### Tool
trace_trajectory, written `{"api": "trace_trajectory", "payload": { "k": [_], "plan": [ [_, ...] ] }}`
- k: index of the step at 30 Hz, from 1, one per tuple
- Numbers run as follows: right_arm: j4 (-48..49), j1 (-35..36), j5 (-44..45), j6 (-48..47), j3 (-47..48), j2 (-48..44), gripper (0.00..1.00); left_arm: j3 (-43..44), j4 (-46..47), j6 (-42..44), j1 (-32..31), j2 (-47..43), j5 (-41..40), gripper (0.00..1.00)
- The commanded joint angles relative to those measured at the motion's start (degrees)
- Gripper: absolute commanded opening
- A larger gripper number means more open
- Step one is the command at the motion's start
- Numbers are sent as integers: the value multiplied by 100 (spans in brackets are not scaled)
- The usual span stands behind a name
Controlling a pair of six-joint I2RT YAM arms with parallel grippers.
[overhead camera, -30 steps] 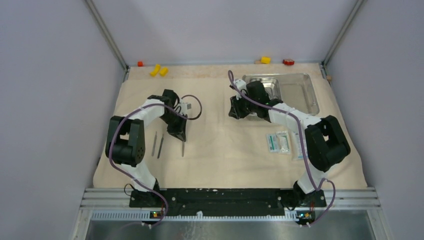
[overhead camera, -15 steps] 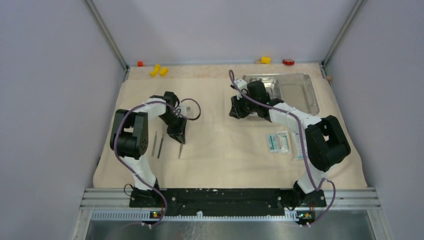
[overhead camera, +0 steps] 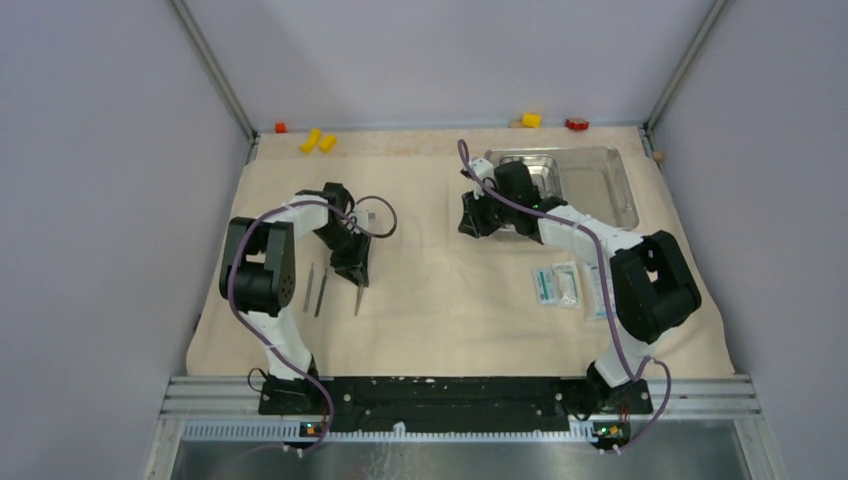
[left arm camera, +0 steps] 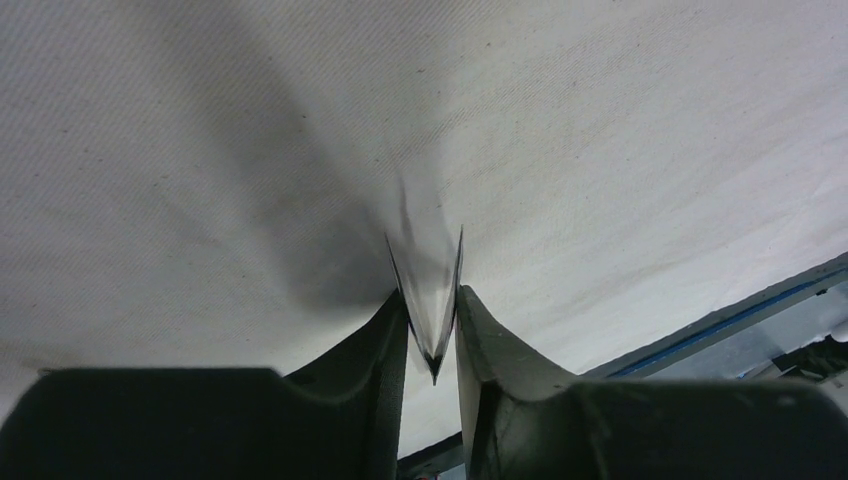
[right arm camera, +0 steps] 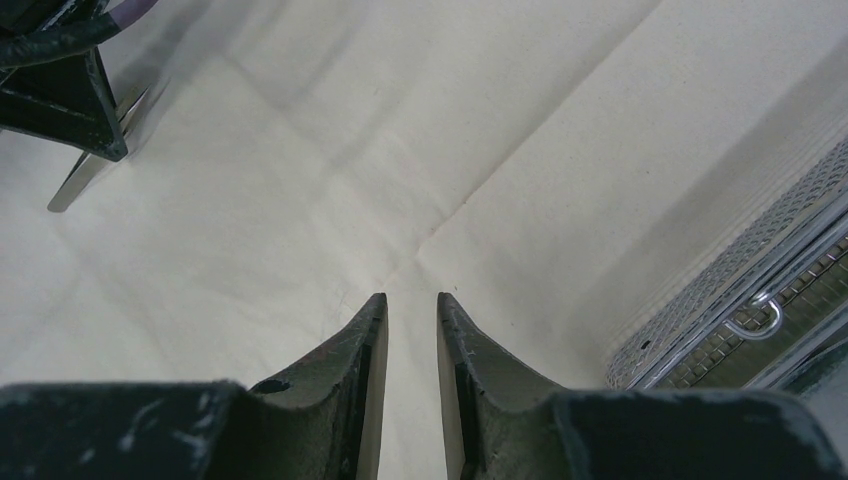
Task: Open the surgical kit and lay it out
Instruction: Place the medical item in the surgical kit, then pick up the medical item from the container.
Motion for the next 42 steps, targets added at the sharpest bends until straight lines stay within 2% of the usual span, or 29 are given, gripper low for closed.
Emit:
{"api": "trace_trajectory", "payload": {
  "k": [1, 13, 18, 22, 23, 27, 29, 33, 37, 42],
  "plan": [
    [116, -67, -86, -69, 271, -60, 23, -5, 150, -69, 137, 29, -111, 31],
    [77, -67, -58, -74, 304, -99, 23, -88, 199, -94, 177, -108, -94, 41],
    [-51, -96, 123, -69, 458, -273, 25, -10, 196, -47, 177, -528, -41, 57],
    [-256, -214, 582, -264, 653, -428, 29, 38, 267, 116, 177, -1073, -49, 66],
    [-319, -275, 690, -284, 713, -439, 31, 56, 290, 140, 177, -1223, -41, 69],
    [-659, -749, 990, -288, 1000, -375, 43, 308, 265, 296, 177, -1641, -23, 90],
    [-793, -990, 1062, -278, 1117, -305, 47, 567, 169, 413, 177, -1676, -83, 95],
    [-1030, -1371, 1218, -321, 1372, -89, 50, 1033, 64, 484, 206, -1651, -194, 99],
    [-1319, -1616, 1359, -508, 1787, 299, 50, 1035, 436, 435, 271, -1810, -124, 99],
    [-1686, -1849, 1338, -711, 2492, 1097, 43, 1024, 926, 530, 274, -1937, 44, 99]
  ]
}}
